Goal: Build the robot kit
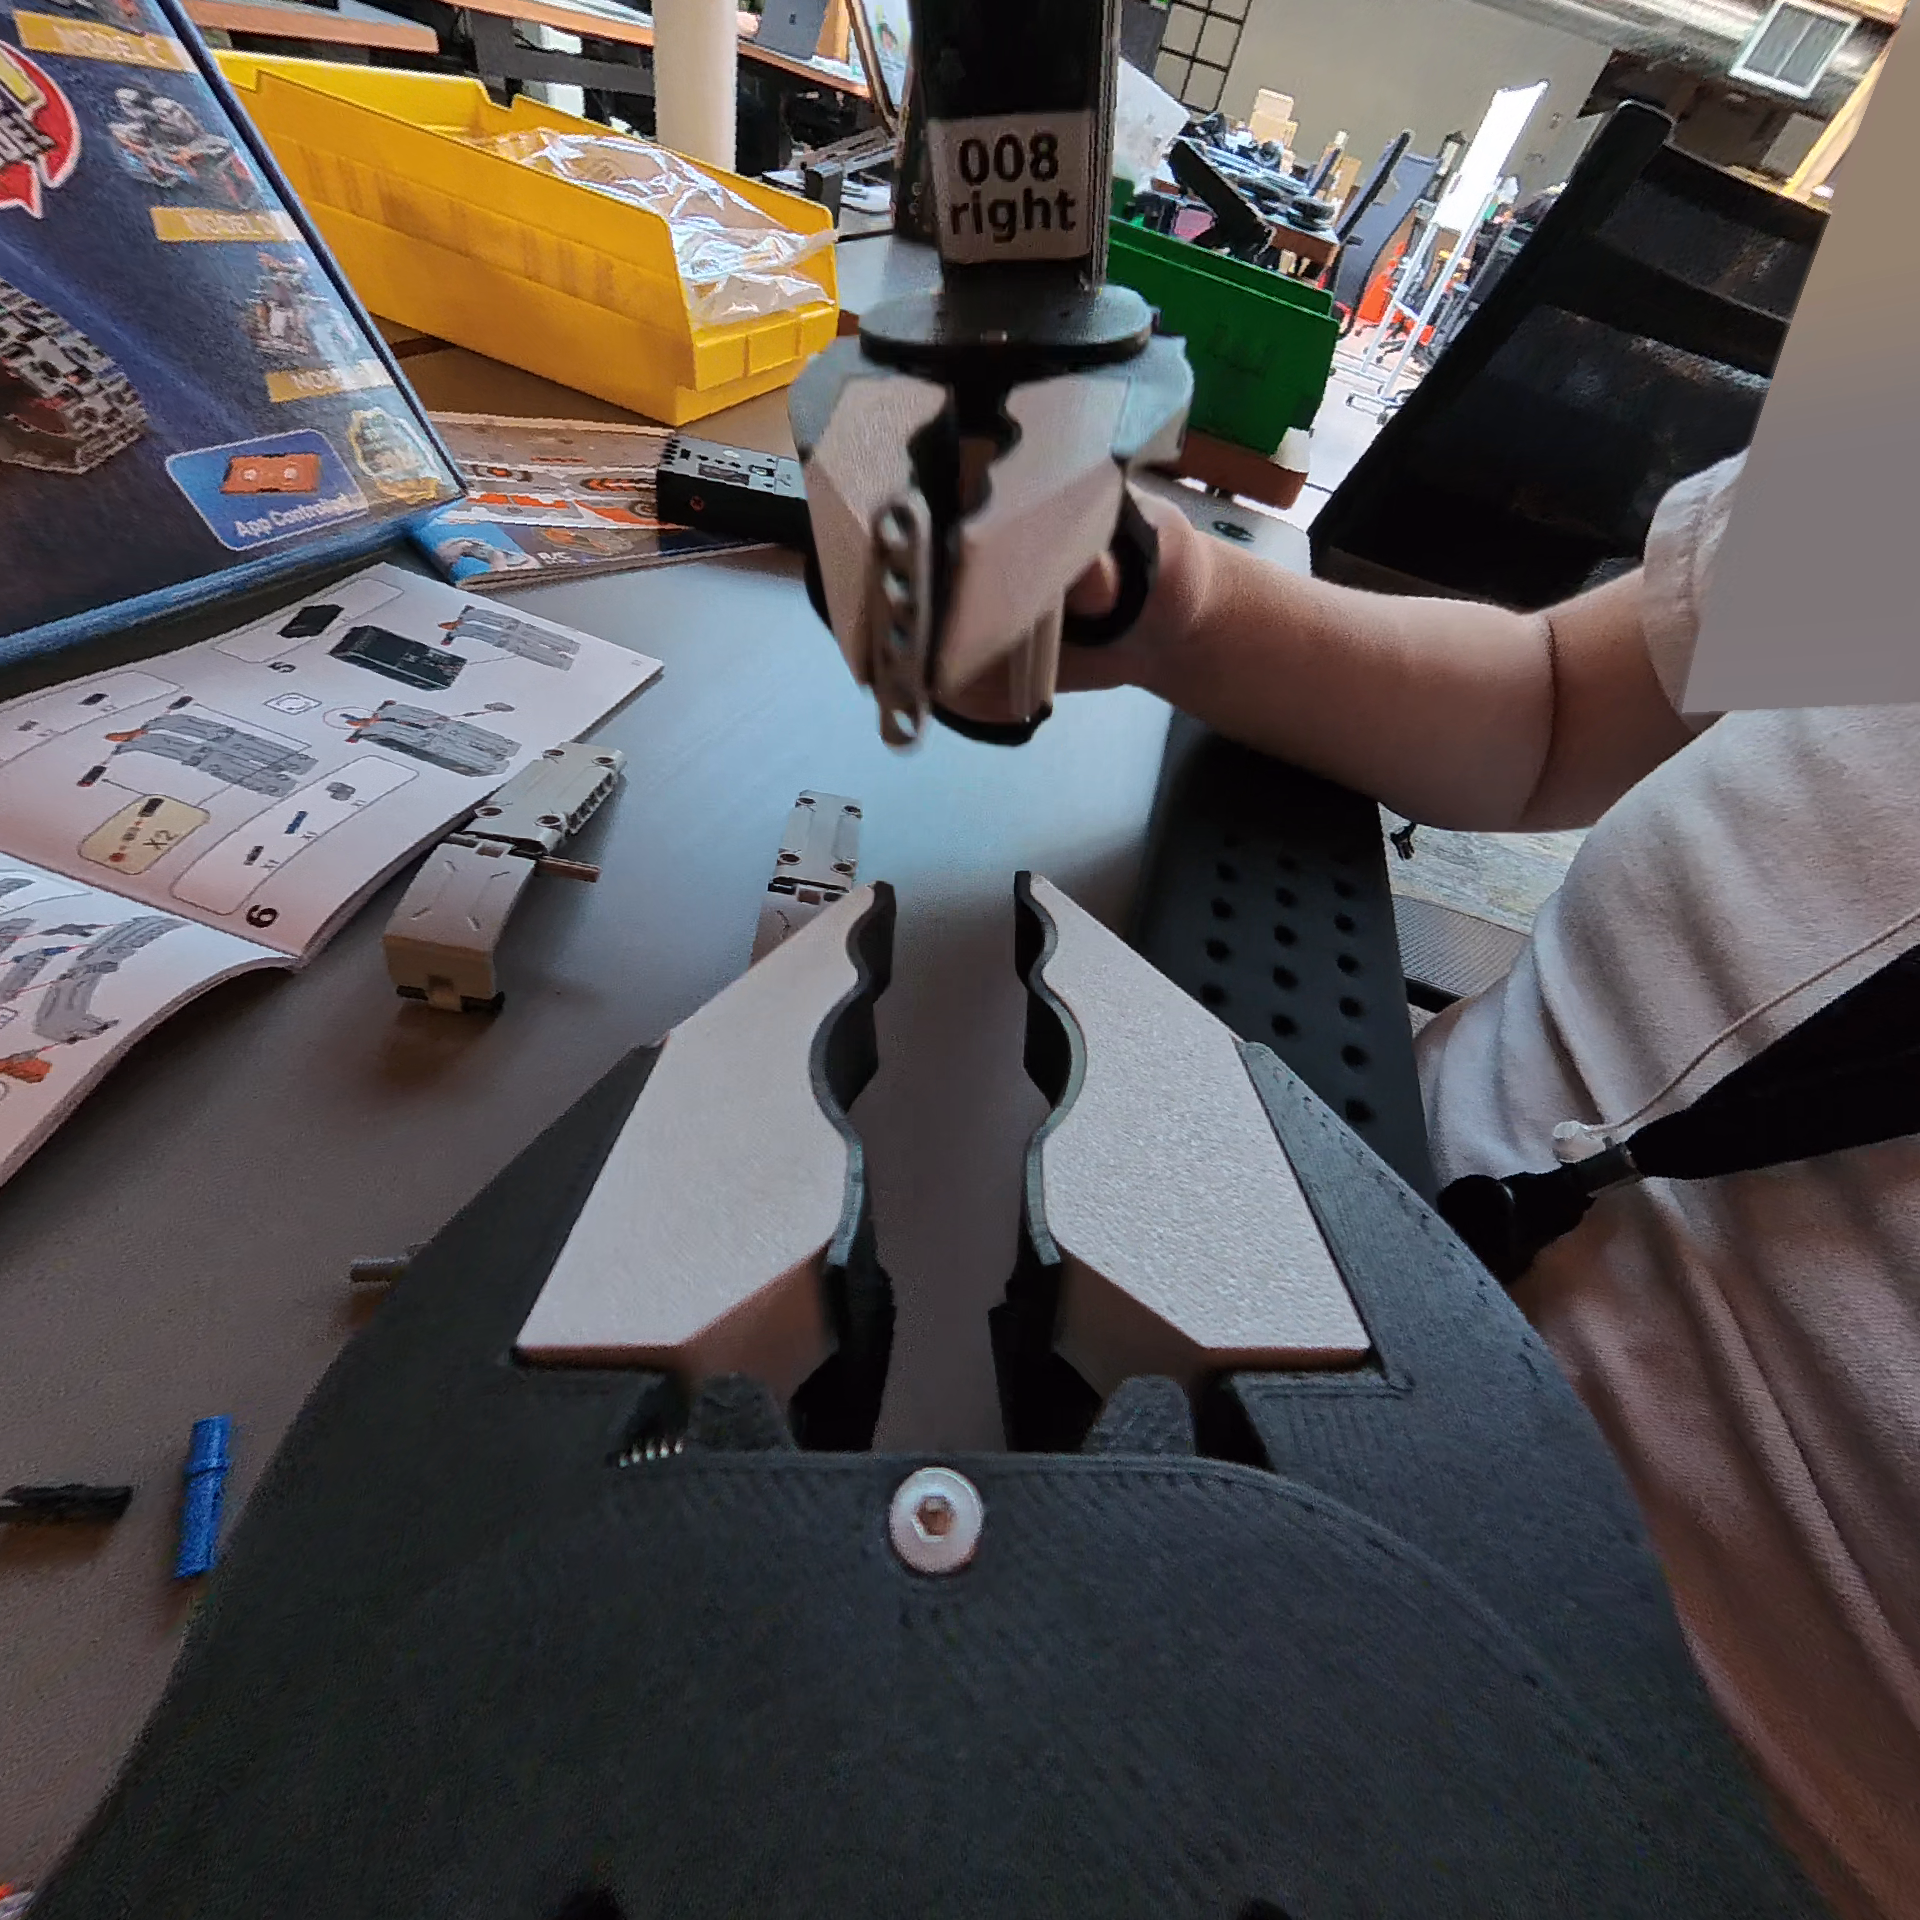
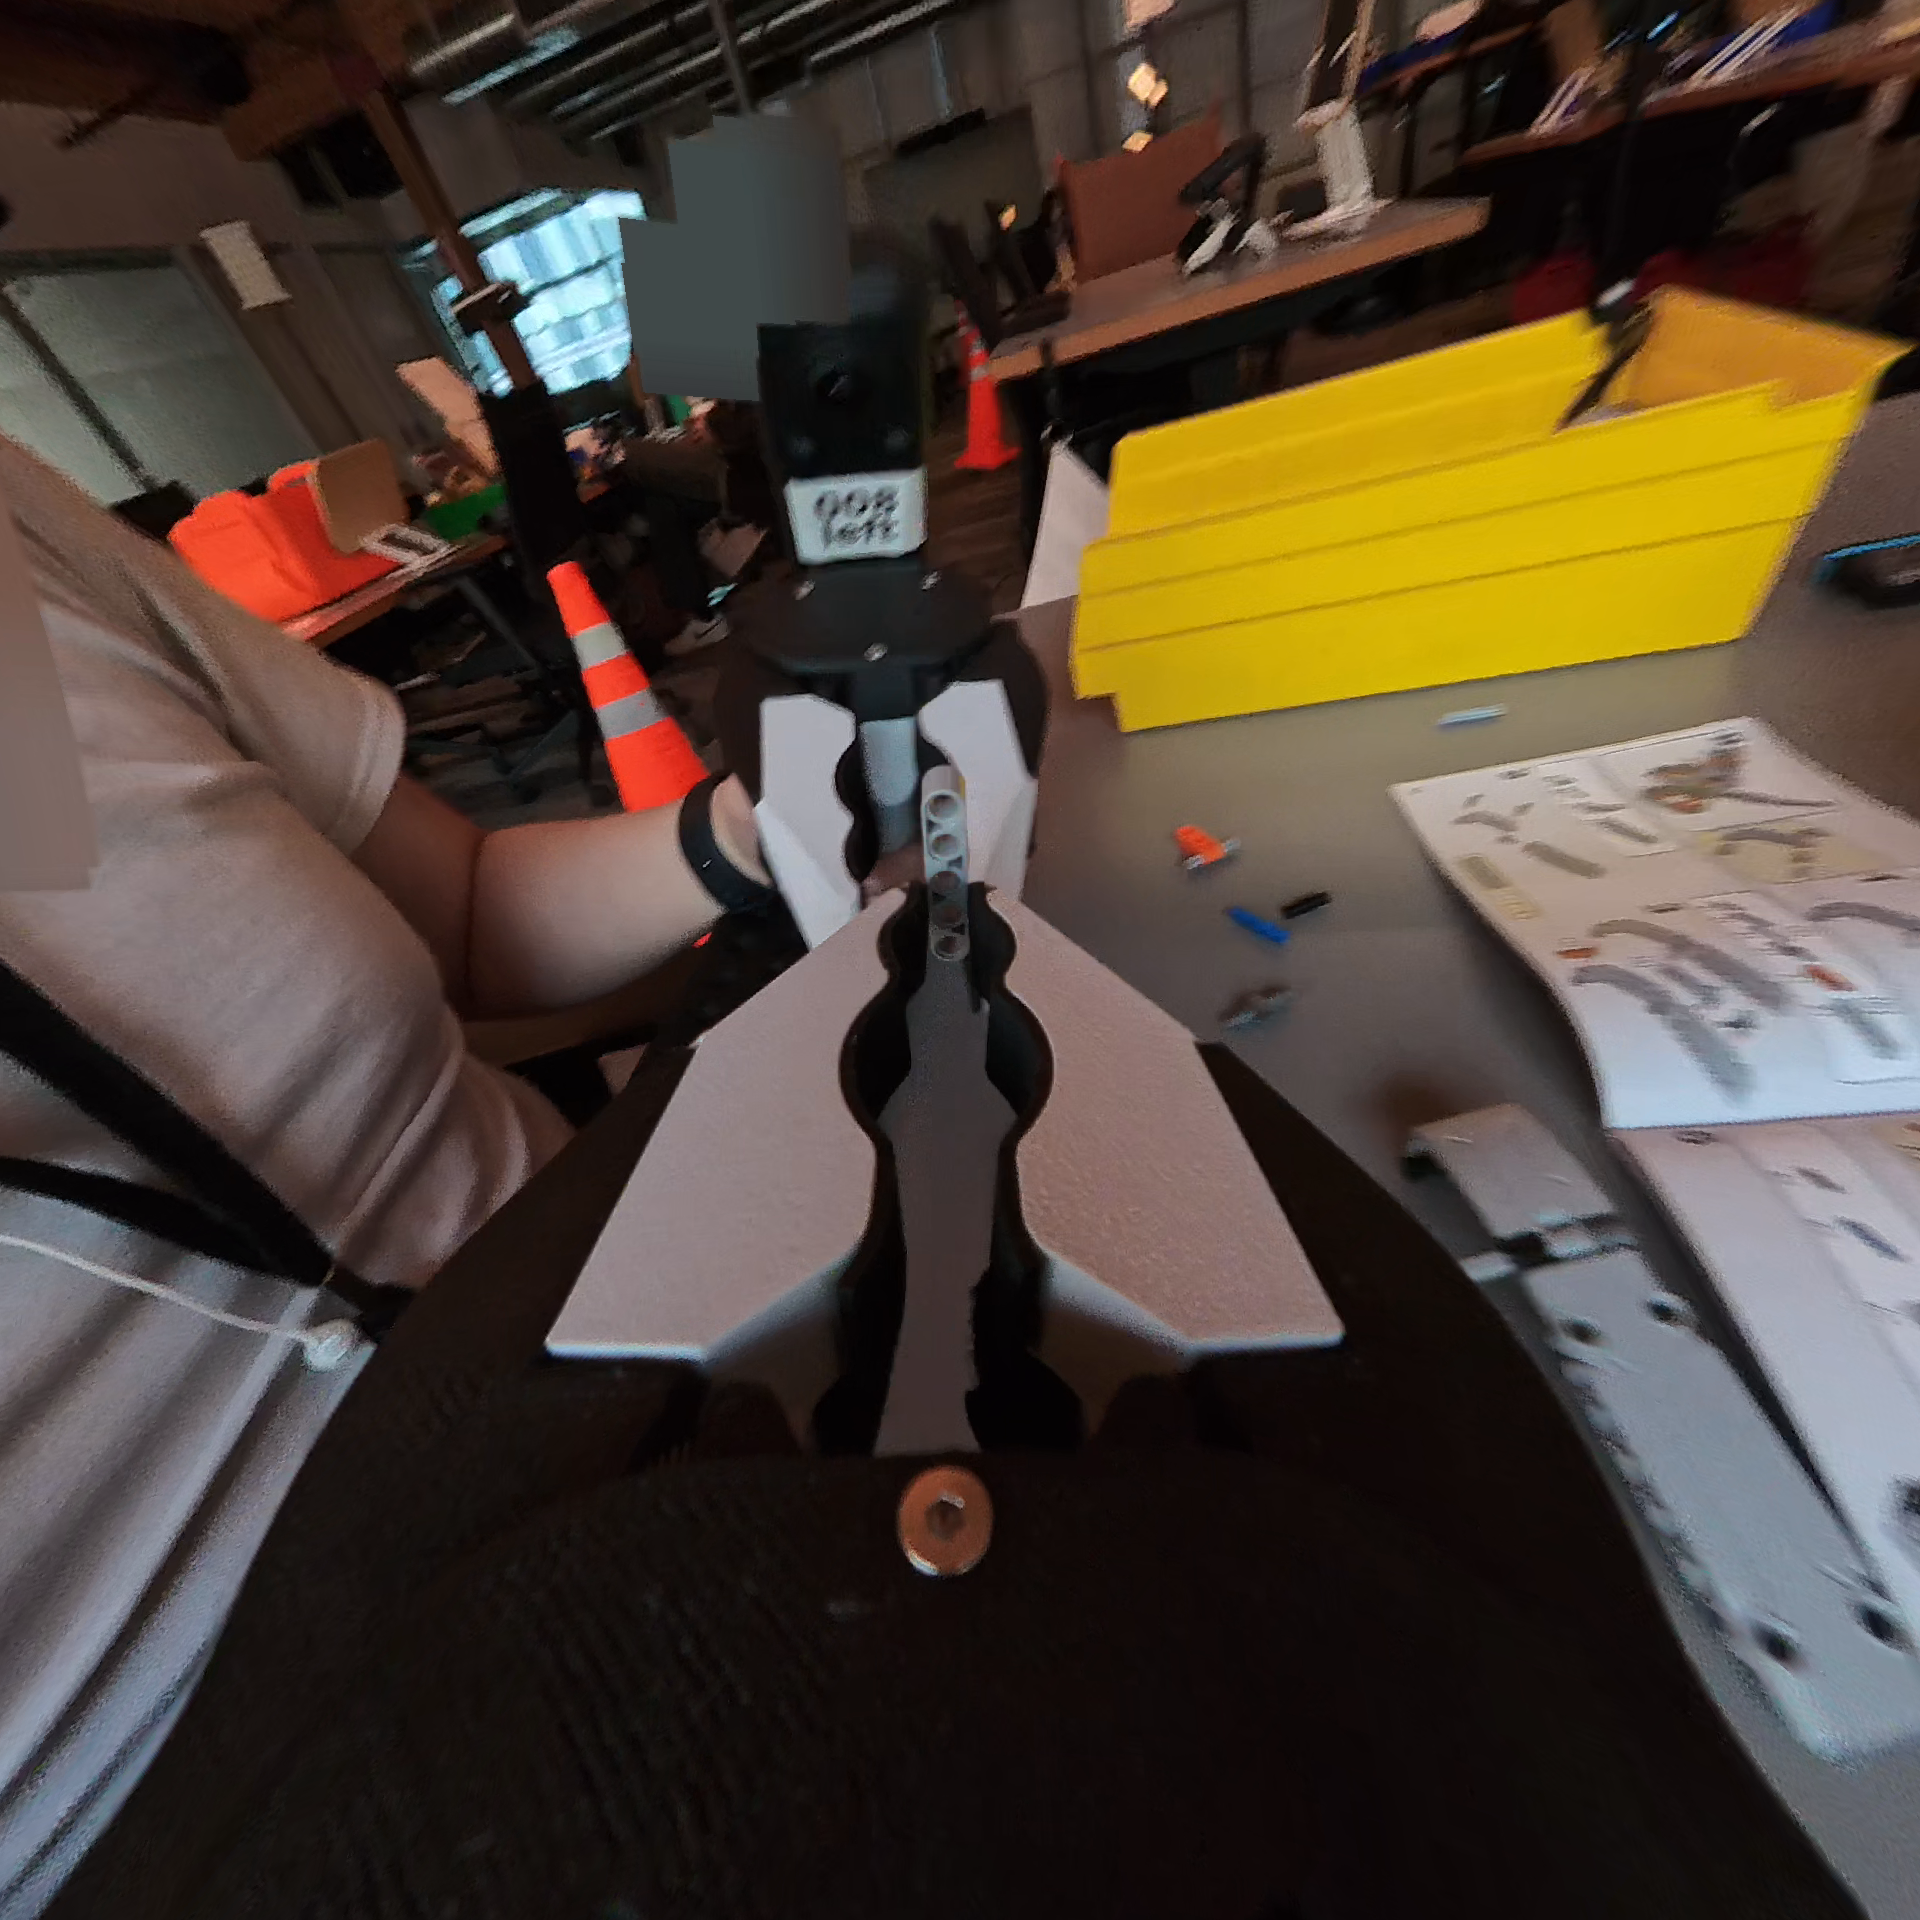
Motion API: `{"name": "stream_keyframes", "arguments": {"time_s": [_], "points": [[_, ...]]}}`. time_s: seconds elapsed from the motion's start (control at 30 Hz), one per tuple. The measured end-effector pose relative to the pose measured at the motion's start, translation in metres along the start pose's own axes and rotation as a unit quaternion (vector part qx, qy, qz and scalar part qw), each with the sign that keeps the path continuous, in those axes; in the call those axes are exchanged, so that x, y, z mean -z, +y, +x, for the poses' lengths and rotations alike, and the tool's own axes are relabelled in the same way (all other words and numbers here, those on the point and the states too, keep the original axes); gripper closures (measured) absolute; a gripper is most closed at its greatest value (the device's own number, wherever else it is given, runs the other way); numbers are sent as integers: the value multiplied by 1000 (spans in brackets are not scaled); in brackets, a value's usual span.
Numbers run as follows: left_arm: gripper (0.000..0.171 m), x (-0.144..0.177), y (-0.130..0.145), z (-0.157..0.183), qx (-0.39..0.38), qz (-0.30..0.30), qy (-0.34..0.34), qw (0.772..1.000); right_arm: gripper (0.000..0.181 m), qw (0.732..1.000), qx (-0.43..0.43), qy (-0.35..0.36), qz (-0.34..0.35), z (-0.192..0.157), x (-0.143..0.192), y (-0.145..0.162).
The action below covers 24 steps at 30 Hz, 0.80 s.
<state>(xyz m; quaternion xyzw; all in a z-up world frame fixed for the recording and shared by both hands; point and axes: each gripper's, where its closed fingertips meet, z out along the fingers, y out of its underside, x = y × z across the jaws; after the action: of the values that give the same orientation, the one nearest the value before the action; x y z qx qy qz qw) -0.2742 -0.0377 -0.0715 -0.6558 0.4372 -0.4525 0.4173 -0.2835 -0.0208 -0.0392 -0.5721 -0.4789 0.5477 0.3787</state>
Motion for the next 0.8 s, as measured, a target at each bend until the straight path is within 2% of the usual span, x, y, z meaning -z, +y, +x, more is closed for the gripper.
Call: {"name": "stream_keyframes", "arguments": {"time_s": [0.1,0.17,0.23,0.3,0.4,0.8], "points": [[153,2,-2,-1,-8,7,-4,1000,175,990,-11,107,90,40,44,-33],[153,2,-2,-1,-13,4,-5,1000,175,968,-29,212,133,75,84,-41],[153,0,1,0,-16,-4,-5,1000,175,946,-50,269,171,94,117,-46],[153,-2,4,0,-21,-12,-8,1000,175,935,-70,279,209,99,136,-53],[154,-3,6,0,-29,-19,-13,999,175,926,-83,290,229,103,149,-55],[155,-6,10,0,-29,-31,-11,999,175,920,-65,329,200,107,161,-53]]}}
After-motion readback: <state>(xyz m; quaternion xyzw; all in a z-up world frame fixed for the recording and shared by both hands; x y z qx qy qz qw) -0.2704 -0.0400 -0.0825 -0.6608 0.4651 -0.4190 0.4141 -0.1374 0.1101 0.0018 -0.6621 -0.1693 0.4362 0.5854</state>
